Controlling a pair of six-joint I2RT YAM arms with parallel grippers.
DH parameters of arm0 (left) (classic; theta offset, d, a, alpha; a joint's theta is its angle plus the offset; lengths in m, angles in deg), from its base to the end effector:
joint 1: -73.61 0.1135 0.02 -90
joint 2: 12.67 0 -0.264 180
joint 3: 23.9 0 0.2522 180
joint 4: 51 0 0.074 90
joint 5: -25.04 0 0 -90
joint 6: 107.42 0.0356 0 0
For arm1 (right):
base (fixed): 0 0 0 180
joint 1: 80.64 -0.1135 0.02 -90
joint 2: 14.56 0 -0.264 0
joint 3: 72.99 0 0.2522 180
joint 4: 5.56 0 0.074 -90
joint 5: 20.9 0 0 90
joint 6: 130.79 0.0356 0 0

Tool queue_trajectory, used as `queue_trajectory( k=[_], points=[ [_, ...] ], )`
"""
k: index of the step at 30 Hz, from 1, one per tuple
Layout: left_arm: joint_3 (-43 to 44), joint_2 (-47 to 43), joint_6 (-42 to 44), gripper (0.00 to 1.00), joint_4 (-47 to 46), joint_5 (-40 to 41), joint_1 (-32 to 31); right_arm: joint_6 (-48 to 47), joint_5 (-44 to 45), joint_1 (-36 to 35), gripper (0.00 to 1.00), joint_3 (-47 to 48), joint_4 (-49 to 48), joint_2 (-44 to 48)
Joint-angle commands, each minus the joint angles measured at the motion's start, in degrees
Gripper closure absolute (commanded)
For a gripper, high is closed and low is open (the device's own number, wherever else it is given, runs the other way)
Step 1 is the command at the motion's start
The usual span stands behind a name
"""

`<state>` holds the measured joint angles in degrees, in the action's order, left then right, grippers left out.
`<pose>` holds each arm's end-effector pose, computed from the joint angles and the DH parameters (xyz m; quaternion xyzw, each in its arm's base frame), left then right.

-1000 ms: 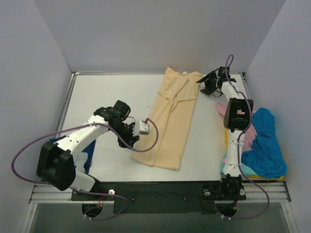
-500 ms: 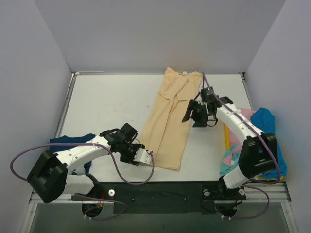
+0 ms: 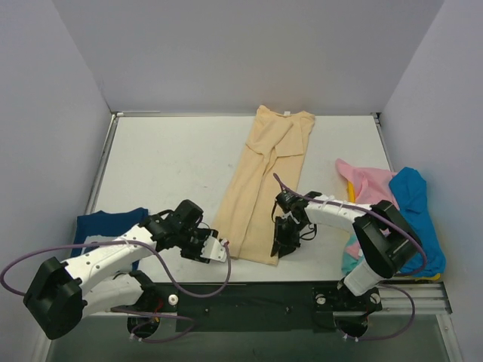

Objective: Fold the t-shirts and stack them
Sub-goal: Rotate the tshirt 90 degrees, then grab the bottom of the folded rectangular tshirt with both arms

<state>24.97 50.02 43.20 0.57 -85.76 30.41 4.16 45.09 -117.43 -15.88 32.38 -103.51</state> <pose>0.1287 -0.1382 0.1903 0.7801 0.5625 -0.1426 0.2339 0.2045 0.1710 0.1445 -0.0321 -0.9631 -0.2672 0.0042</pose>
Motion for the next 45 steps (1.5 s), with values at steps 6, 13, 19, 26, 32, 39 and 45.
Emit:
queue_trajectory(
  k=[6,13,19,26,32,39,45],
  points=[
    [1.27,-3.55,-3.93,0.36,0.25,-5.99,-0.22,1.81,1.85,5.48,1.00,-10.98,3.83,10.33],
    [2.76,0.67,-8.06,0.22,-9.13,-8.74,-5.57,0.75,0.19,10.78,0.91,-21.46,7.80,21.35],
    [4.18,7.43,-2.46,0.22,-11.00,-4.78,-15.94,1.55,2.91,11.31,0.62,-19.28,11.67,26.80],
    [1.18,11.04,4.32,0.25,-14.60,2.16,-17.97,3.74,0.80,10.34,0.58,-21.47,7.72,26.11],
    [1.01,12.63,3.45,0.38,-17.06,4.19,-17.97,5.32,-2.00,8.59,0.73,-20.95,0.09,21.28],
    [1.18,12.10,3.19,1.00,-16.62,4.27,-18.32,3.31,-2.80,8.85,1.00,-18.31,2.53,22.32],
    [6.45,9.90,-7.34,1.00,-11.18,0.85,-18.50,0.67,-2.61,8.94,1.00,-14.09,12.11,27.42]
  ],
)
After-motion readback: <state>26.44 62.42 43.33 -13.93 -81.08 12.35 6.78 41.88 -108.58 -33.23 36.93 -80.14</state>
